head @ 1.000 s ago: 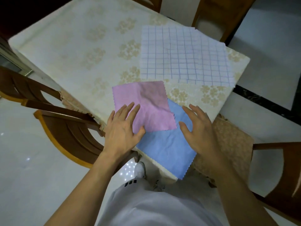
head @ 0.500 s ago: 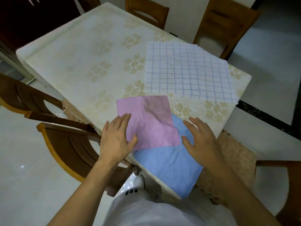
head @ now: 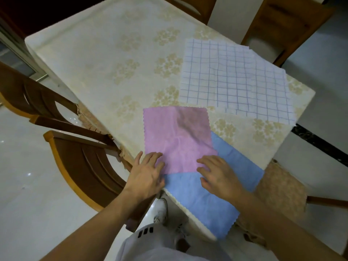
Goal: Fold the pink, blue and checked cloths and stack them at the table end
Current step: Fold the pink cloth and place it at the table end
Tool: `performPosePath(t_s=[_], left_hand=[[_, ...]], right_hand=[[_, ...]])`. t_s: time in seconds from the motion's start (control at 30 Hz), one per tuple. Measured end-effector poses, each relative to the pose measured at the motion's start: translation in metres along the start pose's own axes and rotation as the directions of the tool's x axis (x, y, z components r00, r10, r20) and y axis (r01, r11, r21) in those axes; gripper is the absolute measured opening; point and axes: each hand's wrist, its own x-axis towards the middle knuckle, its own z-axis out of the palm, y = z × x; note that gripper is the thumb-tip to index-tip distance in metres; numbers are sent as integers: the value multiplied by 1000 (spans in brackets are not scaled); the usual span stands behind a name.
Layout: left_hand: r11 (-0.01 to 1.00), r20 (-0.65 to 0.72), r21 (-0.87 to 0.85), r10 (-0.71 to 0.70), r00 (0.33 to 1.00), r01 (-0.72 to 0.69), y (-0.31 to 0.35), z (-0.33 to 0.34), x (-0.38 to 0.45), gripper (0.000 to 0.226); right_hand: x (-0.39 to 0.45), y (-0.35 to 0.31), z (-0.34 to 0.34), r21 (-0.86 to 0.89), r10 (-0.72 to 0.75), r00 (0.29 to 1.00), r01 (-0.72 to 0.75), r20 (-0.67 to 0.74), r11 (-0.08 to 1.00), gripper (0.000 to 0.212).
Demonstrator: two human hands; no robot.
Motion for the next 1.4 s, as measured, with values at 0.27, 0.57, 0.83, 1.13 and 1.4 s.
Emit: performPosePath(t_s=[0.27, 0.57, 0.83, 1.13, 1.4], left_hand=[[999, -4, 46, 19, 1000, -18, -1, 31, 4, 45], [996, -49, 52, 75, 996, -72, -9, 49, 14, 32], [989, -80, 85, 128, 989, -121, -11, 52, 24, 28], [991, -76, 121, 58, 995, -49, -14, 48, 33, 24], [995, -50, 100, 5, 999, 0, -27, 39, 22, 35]], right_hand=[[0, -8, 41, -166, -26, 999, 21, -31, 986, 11], [6, 1, 54, -187, -15, 998, 5, -53, 982, 20], [7, 0, 57, -188, -3, 999, -6, -49, 982, 21], [9, 17, 50, -224, 74, 996, -84, -49, 971, 17], [-1, 17, 38, -267, 117, 992, -126, -50, 955, 17]])
